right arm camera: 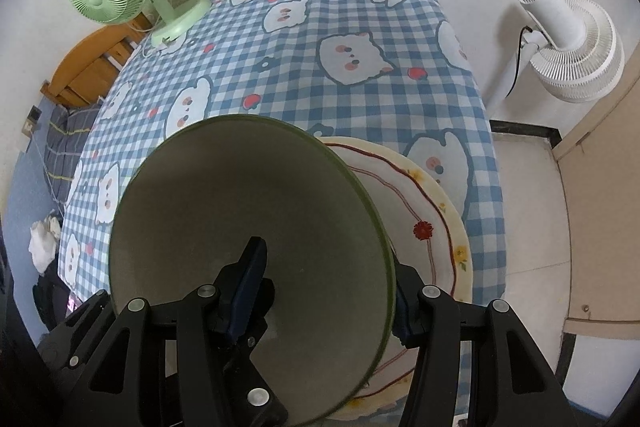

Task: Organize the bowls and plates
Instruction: 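Tilt the bowl and lower it over the nested bowls on the plates, then open both grippers and release the bowl onto the stack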

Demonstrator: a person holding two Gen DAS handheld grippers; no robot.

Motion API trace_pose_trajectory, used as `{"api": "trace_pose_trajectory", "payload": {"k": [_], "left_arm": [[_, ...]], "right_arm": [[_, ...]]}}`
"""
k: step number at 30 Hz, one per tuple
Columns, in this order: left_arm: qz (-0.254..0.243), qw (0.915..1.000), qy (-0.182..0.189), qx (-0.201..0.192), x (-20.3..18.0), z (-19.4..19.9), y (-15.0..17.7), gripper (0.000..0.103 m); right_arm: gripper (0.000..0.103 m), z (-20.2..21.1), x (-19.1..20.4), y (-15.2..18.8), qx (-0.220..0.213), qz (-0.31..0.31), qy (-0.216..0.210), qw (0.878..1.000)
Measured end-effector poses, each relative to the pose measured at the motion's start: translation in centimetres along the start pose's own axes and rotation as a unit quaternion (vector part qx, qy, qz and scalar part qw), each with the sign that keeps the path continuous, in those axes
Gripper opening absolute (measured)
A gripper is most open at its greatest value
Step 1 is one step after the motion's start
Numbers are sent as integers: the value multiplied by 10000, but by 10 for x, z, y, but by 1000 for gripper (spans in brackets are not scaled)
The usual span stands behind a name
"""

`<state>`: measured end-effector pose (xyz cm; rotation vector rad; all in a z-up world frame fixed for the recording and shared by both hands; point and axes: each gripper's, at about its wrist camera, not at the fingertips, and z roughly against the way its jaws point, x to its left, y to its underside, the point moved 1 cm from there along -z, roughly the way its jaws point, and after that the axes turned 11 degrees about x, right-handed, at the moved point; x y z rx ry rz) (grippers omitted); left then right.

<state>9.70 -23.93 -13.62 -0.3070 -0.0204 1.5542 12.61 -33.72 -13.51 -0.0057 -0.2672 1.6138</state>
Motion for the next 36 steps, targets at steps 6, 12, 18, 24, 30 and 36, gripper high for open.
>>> {"api": "trace_pose_trajectory", "payload": {"k": [6, 12, 18, 24, 30, 36], "left_arm": [[1, 10000, -20, -39, -1, 6, 0, 70], [-98, 9995, -181, -253, -4, 24, 0, 82], [-269, 9984, -343, -365, -3, 39, -3, 85], [-454, 9963, -426, -593, 3, 56, -9, 85], [-601, 9914, -486, -1052, 22, 85, -9, 85], [-707, 9864, -545, -1380, 55, 109, -5, 86]], "right_arm": [[61, 8, 3, -1, -12, 72, -3, 10000], [73, 24, 7, -1, -261, 84, -58, 9996], [77, 39, 12, 0, -474, -19, 42, 9989], [79, 64, 19, 2, -927, -190, 499, 9943], [79, 88, 39, 9, -1370, -407, 744, 9869], [79, 103, 75, 22, -1697, -539, 761, 9811]]}}
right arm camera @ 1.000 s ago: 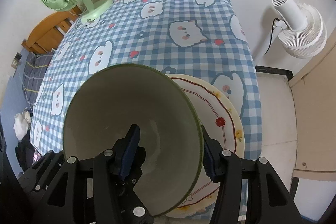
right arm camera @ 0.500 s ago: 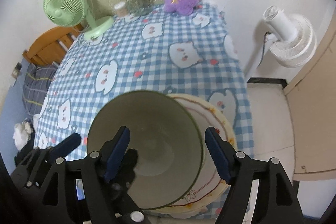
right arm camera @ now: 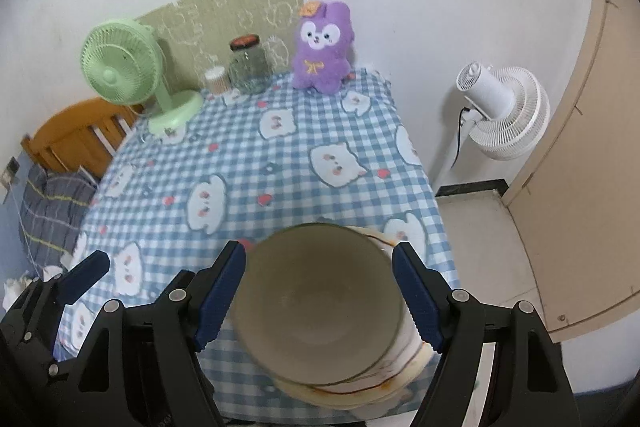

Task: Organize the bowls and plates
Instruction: 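Open both grippers and release the bowl onto the stack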

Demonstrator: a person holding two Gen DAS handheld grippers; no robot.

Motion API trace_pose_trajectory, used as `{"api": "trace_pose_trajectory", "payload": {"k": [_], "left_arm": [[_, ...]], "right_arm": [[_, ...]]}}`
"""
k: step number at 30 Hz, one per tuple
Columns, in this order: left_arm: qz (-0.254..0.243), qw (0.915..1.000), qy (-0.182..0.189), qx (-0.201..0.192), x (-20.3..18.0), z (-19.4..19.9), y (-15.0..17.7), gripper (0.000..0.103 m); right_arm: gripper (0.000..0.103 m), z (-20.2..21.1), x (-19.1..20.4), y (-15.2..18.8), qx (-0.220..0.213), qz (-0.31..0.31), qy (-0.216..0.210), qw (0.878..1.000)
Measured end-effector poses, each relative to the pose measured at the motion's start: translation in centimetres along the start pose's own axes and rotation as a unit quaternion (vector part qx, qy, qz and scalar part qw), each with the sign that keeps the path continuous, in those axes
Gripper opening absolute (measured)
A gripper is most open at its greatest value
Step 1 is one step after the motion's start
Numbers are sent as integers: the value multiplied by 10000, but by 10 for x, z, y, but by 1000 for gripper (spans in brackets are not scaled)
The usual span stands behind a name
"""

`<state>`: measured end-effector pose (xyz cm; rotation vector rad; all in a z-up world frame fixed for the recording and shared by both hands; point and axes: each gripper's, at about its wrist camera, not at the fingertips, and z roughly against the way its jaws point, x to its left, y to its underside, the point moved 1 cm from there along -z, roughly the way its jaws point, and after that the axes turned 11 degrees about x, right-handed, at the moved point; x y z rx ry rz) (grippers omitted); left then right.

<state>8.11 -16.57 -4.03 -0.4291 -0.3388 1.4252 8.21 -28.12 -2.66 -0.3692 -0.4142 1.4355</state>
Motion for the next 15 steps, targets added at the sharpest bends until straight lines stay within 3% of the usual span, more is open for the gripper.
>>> {"api": "trace_pose_trajectory", "payload": {"k": [15], "left_arm": [[-111, 9984, -146, -537, 109, 38, 32, 90]], "right_arm": [[86, 31, 79, 46, -419, -293, 243, 9984]]}}
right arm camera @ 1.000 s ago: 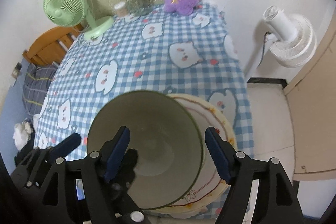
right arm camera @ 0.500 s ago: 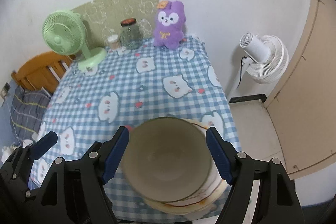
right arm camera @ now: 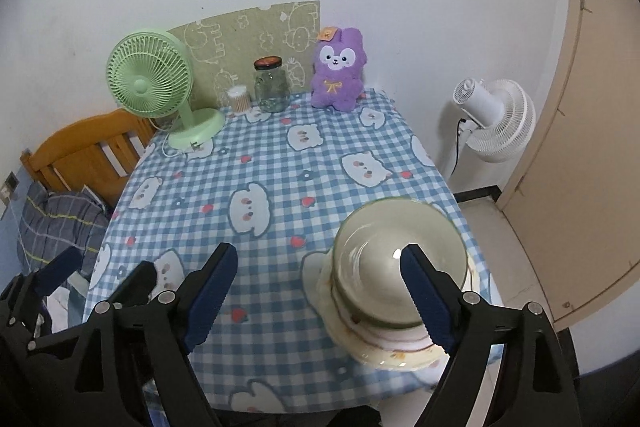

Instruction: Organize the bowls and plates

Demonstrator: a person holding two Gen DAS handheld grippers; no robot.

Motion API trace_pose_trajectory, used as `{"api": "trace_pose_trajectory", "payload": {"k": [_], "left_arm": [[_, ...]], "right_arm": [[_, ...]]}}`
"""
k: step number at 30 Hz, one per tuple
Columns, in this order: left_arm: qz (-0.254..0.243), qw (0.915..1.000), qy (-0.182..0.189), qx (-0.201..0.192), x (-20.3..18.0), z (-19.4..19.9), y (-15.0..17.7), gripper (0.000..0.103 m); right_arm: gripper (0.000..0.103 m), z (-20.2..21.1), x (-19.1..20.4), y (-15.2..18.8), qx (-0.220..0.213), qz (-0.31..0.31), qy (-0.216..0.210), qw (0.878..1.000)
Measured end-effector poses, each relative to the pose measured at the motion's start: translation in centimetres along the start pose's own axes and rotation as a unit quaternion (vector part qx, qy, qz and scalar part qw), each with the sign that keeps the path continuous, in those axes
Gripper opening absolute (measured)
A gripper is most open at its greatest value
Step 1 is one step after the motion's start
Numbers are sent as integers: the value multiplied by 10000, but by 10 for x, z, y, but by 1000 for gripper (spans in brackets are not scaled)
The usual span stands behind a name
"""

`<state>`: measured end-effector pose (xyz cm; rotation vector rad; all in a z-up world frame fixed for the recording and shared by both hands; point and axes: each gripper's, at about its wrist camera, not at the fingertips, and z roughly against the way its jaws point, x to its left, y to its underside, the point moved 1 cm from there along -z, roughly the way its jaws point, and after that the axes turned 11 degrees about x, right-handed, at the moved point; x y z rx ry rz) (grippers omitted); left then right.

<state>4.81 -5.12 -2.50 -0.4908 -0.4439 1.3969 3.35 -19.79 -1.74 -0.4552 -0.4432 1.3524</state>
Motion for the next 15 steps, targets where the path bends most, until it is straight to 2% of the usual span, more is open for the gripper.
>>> {"api": "trace_pose_trajectory", "payload": {"k": [7, 11, 15], "left_arm": [[-86, 9999, -84, -82, 30, 1, 22, 92], [19, 9995, -203, -227, 41, 1, 37, 93], [147, 9988, -290, -360, 46, -2, 52, 93]], "right_arm": [[86, -1, 16, 29, -103, 46, 19, 9999], [86, -7, 19, 42, -122, 149, -22, 9998], [86, -12, 18, 60, -325, 274, 8, 9991]]}}
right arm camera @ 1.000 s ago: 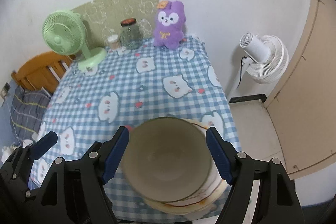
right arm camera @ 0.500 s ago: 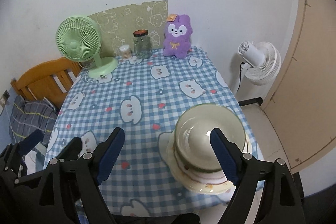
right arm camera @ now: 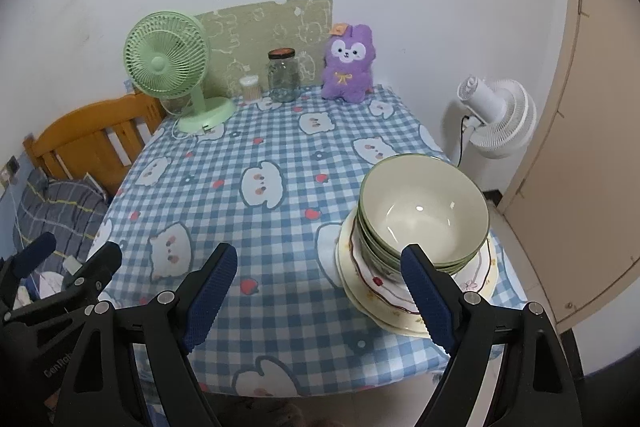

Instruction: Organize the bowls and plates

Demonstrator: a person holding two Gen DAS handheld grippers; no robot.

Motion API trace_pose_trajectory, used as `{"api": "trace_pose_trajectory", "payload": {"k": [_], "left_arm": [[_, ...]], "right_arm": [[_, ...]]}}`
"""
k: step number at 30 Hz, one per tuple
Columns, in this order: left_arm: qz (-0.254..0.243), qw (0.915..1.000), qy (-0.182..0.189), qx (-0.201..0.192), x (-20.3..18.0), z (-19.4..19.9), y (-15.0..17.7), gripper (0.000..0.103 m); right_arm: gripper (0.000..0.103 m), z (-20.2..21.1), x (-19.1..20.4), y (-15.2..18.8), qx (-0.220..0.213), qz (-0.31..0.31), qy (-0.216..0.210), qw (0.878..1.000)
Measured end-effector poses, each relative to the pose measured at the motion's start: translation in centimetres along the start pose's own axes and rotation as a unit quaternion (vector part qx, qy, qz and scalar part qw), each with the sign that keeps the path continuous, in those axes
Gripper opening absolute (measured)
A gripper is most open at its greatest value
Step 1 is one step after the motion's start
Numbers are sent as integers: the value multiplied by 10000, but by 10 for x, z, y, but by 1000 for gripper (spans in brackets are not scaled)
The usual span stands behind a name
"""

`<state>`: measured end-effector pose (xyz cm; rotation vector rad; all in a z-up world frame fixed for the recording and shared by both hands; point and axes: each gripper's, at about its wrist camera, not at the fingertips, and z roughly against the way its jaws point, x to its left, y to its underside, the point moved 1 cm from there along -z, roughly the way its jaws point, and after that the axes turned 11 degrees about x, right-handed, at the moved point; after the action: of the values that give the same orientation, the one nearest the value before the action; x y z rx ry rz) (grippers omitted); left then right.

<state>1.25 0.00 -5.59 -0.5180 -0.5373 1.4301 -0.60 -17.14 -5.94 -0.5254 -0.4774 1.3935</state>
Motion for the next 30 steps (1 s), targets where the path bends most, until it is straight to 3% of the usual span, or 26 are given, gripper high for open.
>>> {"api": "trace_pose_trajectory", "payload": {"k": [12, 30], "left_arm": [[143, 9999, -50, -16, -6, 3, 47, 94], [199, 9993, -98, -285, -8, 17, 50, 100]], "right_arm": [[86, 1, -15, 34, 3, 8, -127, 9999], [90, 11, -14, 38, -225, 20, -193, 9996]]}}
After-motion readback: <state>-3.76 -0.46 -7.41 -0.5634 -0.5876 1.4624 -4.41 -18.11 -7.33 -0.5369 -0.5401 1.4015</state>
